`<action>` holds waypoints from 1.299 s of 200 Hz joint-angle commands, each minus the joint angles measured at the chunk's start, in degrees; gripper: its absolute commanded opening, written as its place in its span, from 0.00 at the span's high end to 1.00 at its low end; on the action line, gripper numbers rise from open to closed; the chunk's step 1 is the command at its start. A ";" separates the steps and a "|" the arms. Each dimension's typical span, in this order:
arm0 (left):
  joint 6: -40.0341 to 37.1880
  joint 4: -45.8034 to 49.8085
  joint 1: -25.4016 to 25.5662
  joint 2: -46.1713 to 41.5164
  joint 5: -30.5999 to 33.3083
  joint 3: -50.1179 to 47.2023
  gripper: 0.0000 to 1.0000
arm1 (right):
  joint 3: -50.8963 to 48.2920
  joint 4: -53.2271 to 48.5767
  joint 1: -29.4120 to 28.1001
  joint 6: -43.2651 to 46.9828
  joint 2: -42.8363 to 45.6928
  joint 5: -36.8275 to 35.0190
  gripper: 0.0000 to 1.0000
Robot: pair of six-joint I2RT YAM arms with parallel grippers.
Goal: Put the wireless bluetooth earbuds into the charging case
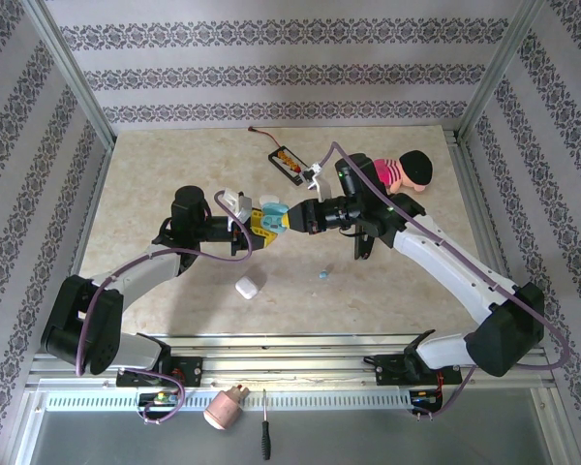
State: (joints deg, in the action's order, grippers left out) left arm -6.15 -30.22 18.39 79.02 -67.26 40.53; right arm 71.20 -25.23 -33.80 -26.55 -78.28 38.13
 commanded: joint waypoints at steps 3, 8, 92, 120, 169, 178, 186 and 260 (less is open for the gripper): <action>-1.71 1.13 0.97 -1.61 -1.64 1.30 0.67 | 1.66 -0.70 -0.98 1.76 -0.54 -1.65 0.86; -1.75 1.13 0.99 -1.67 -1.58 1.38 0.67 | 1.56 -0.69 -1.08 1.86 -0.51 -1.70 0.86; -1.50 0.86 1.21 -1.82 -1.64 1.21 0.67 | 4.30 -7.95 -3.21 6.74 -2.17 -8.22 0.86; -1.47 0.60 1.30 -1.68 -1.63 1.25 0.67 | 5.81 -10.24 -3.96 7.67 -2.97 -10.06 0.83; -1.58 0.55 1.36 -1.58 -1.47 1.16 0.67 | 6.54 -10.12 -4.44 7.03 -1.92 -11.45 0.64; -1.49 0.21 1.30 -1.52 -1.38 0.96 0.67 | 6.26 -9.77 -4.37 6.90 -1.13 -11.80 0.61; -1.28 0.05 1.35 -1.49 -1.25 1.01 0.67 | 5.91 -9.30 -4.23 6.78 -0.23 -11.95 0.58; -3.51 1.26 -1.04 -0.37 0.76 1.15 0.67 | -5.86 -3.78 -1.81 6.11 12.15 -7.91 0.41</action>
State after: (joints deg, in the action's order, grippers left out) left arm -7.57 -29.12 18.50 78.91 -66.52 40.53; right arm 69.58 -31.00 -37.12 -19.42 -69.73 28.62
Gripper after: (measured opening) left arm 0.336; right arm 0.581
